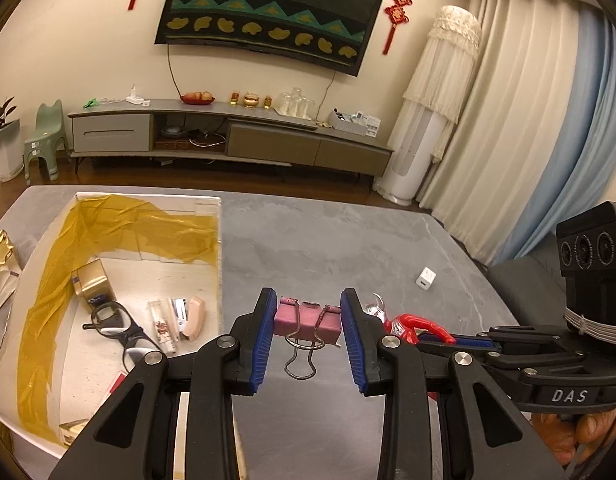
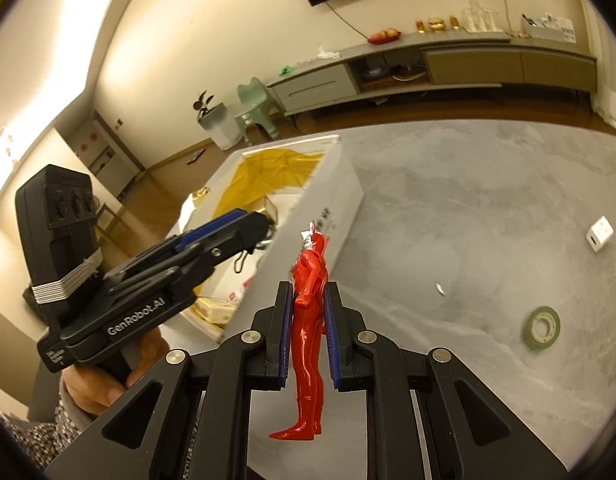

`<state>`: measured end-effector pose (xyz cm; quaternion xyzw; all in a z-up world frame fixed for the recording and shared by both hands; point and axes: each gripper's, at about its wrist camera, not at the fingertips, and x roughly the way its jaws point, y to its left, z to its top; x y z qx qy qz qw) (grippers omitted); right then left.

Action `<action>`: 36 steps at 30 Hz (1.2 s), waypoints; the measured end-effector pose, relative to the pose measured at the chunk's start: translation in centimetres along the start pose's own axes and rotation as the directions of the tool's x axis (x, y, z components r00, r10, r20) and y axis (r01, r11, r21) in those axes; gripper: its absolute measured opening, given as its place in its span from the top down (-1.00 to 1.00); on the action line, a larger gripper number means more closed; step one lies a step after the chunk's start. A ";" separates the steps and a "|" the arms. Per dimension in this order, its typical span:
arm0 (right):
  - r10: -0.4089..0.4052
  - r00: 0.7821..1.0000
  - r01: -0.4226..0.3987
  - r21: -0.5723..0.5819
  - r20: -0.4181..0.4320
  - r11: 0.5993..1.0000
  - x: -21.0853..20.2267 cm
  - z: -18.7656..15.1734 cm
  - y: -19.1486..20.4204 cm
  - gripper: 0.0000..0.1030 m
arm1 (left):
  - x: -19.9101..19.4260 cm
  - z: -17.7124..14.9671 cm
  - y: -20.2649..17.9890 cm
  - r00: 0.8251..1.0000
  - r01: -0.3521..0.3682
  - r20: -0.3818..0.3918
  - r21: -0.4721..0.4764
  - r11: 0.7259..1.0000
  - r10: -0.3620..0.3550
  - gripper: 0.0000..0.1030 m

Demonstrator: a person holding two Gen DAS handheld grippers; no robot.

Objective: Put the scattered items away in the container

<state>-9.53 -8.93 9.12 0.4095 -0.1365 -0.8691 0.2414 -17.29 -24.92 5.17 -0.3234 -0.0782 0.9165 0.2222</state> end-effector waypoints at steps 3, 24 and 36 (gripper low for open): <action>0.000 1.000 0.000 -0.015 -0.001 1.000 0.2 0.2 1.5 0.68 | -0.7 0.1 0.8 1.000 0.001 0.017 -0.012 1.000 -0.001 0.33; -0.006 1.000 0.003 -0.106 -0.025 0.994 2.6 1.3 8.0 0.68 | -4.1 1.0 5.3 0.996 0.017 0.089 -0.091 0.996 -0.009 0.33; -0.013 1.000 0.009 -0.148 -0.028 0.989 3.5 2.4 10.8 0.68 | -5.7 1.5 7.5 0.992 0.022 0.125 -0.142 0.990 -0.004 0.33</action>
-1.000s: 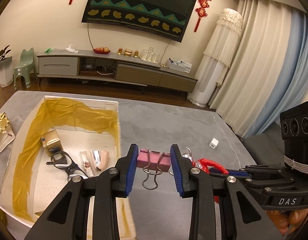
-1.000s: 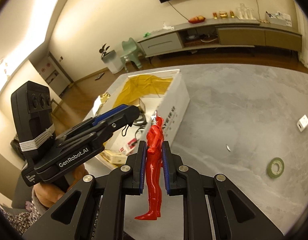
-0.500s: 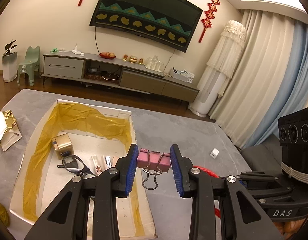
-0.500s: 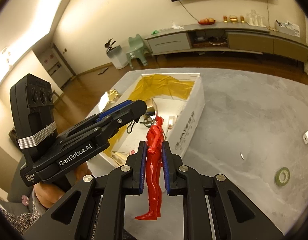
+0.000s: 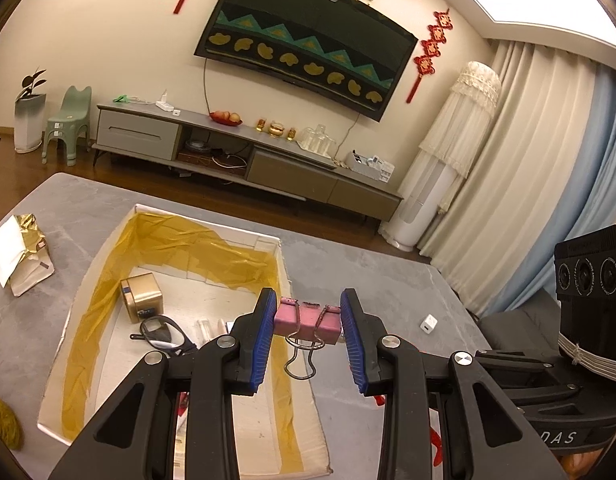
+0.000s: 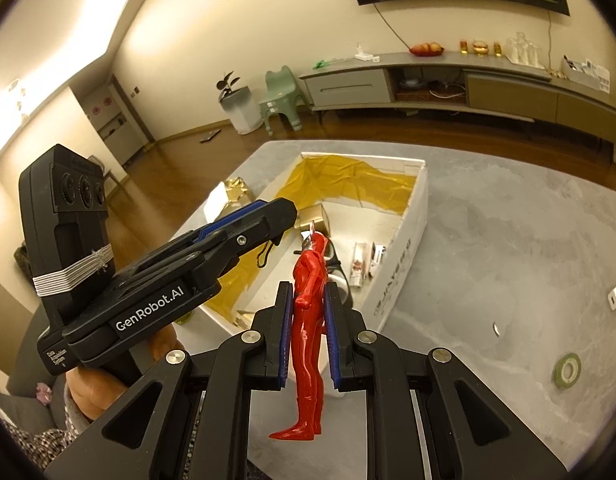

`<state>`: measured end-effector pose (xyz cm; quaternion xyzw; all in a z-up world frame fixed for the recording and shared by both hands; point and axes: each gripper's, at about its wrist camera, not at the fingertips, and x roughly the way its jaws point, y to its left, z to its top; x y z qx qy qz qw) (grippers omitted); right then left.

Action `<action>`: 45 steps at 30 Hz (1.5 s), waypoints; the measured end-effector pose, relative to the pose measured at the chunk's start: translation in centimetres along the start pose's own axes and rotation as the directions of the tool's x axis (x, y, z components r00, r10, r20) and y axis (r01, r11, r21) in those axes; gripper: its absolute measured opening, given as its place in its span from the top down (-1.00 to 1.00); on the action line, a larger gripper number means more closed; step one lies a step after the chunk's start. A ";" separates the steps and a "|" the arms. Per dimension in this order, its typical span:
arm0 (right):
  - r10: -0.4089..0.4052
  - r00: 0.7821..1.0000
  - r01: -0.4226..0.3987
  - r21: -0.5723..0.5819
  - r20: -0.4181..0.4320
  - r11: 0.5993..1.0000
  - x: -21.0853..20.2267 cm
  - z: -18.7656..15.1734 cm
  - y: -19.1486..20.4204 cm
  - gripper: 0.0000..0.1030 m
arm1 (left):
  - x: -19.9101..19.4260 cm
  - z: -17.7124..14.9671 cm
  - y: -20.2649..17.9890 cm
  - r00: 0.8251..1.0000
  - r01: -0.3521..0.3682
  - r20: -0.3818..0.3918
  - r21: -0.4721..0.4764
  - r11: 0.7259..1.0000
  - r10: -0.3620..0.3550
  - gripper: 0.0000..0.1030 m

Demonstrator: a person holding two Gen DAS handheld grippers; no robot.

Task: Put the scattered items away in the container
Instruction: 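Carry the red figure in the right tool and pink clip in the left tool over the box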

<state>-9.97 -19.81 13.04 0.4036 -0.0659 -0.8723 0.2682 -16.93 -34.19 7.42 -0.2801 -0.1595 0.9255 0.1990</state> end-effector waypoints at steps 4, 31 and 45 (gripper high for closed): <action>0.001 1.000 -0.001 -0.014 -0.005 1.000 0.6 0.7 0.8 0.68 | -0.4 0.4 0.9 1.000 -0.004 0.010 -0.024 1.000 0.004 0.33; -0.021 0.999 0.018 -0.097 -0.026 0.995 5.8 5.5 3.3 0.68 | -2.4 1.3 8.3 0.993 -0.104 0.042 -0.176 0.979 0.113 0.33; -0.027 0.995 0.017 -0.102 -0.097 0.995 11.3 8.9 1.9 0.68 | -0.9 0.3 10.2 0.965 -0.263 -0.036 -0.189 0.946 0.261 0.33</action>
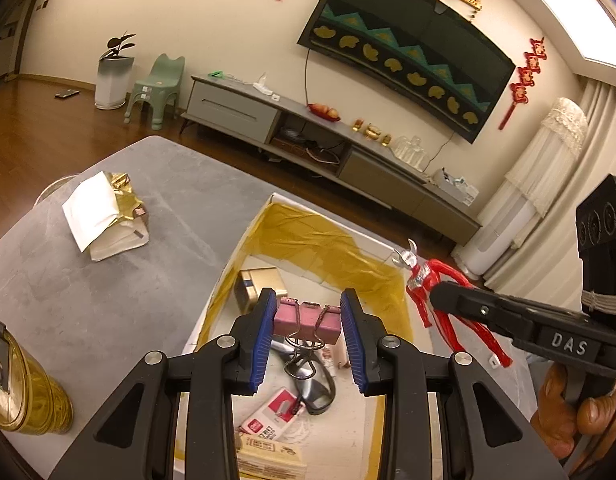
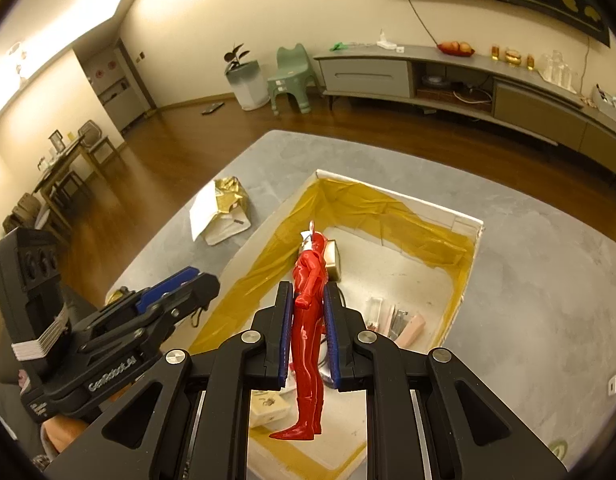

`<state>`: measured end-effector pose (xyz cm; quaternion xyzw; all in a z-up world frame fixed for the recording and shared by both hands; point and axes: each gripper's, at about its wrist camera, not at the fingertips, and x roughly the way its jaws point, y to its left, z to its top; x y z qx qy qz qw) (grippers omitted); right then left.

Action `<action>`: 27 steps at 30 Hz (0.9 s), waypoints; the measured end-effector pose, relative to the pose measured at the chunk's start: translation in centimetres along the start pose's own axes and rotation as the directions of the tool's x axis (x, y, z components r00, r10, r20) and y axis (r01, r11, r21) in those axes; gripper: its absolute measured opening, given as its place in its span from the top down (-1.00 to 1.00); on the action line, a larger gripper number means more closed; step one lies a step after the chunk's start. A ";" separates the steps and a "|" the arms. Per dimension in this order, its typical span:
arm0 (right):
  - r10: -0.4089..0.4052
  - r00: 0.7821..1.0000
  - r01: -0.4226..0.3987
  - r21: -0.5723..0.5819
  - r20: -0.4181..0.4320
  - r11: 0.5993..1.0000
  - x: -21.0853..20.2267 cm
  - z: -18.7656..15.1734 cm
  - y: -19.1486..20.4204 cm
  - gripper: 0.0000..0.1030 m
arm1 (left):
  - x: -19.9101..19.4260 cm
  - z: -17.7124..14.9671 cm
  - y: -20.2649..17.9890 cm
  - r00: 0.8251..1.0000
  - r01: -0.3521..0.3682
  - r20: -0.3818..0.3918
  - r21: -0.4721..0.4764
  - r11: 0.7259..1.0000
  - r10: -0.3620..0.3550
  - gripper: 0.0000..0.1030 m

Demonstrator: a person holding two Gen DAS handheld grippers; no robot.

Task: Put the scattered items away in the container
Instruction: 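Carry the red figure in the right tool and pink clip in the left tool over the box, then open both tools to drop the red figure and pink clip into the box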

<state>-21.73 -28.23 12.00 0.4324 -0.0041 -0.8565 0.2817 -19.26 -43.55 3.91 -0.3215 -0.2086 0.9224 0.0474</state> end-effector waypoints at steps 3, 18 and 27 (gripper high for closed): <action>0.001 1.000 -0.001 -0.006 -0.017 1.000 1.3 0.5 -0.2 0.68 | 0.4 -0.1 -0.1 1.000 -0.013 -0.010 0.011 1.000 0.013 0.33; -0.024 0.993 0.018 -0.059 -0.112 0.998 8.6 3.2 -1.3 0.68 | 2.1 -0.5 -0.5 0.995 -0.073 -0.064 0.079 0.994 0.078 0.33; -0.062 0.988 0.049 -0.091 -0.142 0.995 12.0 4.2 -2.3 0.68 | 3.1 -0.9 -0.4 0.992 -0.077 -0.093 0.119 0.990 0.088 0.33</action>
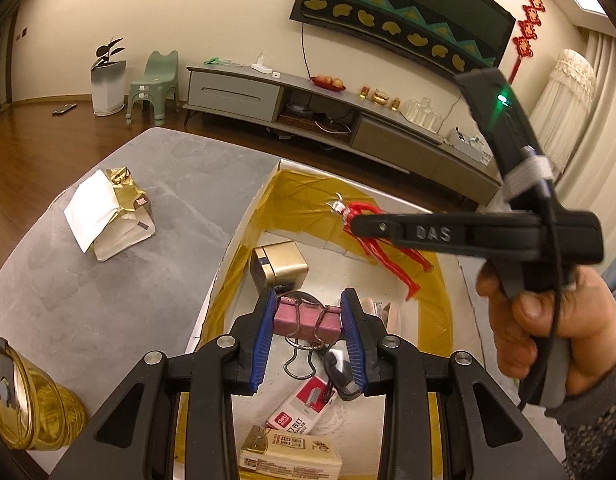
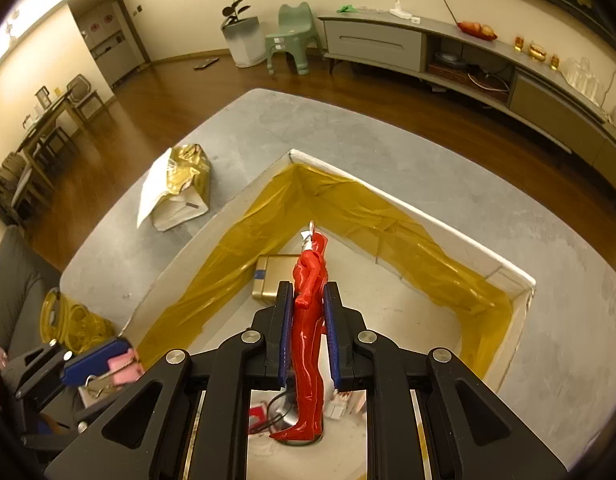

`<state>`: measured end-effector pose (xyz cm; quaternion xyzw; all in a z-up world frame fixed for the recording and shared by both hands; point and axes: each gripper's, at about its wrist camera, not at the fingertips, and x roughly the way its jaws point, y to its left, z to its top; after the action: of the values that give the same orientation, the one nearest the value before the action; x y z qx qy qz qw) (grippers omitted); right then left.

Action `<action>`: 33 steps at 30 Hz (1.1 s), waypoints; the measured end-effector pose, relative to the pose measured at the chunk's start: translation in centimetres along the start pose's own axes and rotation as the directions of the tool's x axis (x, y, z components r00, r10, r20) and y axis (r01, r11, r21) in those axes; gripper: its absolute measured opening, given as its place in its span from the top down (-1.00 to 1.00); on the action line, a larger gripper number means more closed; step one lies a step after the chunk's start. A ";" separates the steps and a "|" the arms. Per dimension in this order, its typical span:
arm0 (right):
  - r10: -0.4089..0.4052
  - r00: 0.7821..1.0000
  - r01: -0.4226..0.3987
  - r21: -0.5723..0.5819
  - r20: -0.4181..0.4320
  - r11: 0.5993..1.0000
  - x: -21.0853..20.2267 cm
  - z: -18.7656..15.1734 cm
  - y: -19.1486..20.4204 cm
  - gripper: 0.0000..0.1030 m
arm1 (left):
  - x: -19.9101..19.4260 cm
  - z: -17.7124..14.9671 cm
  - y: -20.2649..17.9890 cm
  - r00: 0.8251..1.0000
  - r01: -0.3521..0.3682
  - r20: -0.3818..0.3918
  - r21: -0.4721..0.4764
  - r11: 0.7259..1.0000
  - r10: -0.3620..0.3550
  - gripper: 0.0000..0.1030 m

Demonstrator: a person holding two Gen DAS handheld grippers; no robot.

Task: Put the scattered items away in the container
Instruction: 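Open both tools to drop the red figure and pink clip into the box, then move the right tool to the white charger while the left tool approaches the green tape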

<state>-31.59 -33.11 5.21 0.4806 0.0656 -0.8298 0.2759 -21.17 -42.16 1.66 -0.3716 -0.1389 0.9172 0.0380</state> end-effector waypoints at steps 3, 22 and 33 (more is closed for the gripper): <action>-0.006 1.000 0.006 -0.006 -0.008 1.000 0.9 0.3 -0.3 0.68 | 0.4 -0.2 -0.2 1.000 0.012 -0.017 0.022 1.000 -0.011 0.33; 0.007 0.996 -0.015 0.094 0.086 0.995 -3.6 -3.1 -2.8 0.37 | 0.6 0.2 2.2 1.000 -0.011 -0.022 -0.096 0.995 0.009 0.02; 0.065 0.991 -0.081 0.130 0.120 0.988 -8.3 -9.6 -3.9 0.35 | 0.2 0.3 1.7 1.000 0.019 0.002 -0.093 0.995 -0.019 0.02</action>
<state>-23.17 -22.98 6.43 0.4515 -0.0242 -0.8480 0.2765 -21.45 -43.83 1.23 -0.3710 -0.1852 0.9095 0.0293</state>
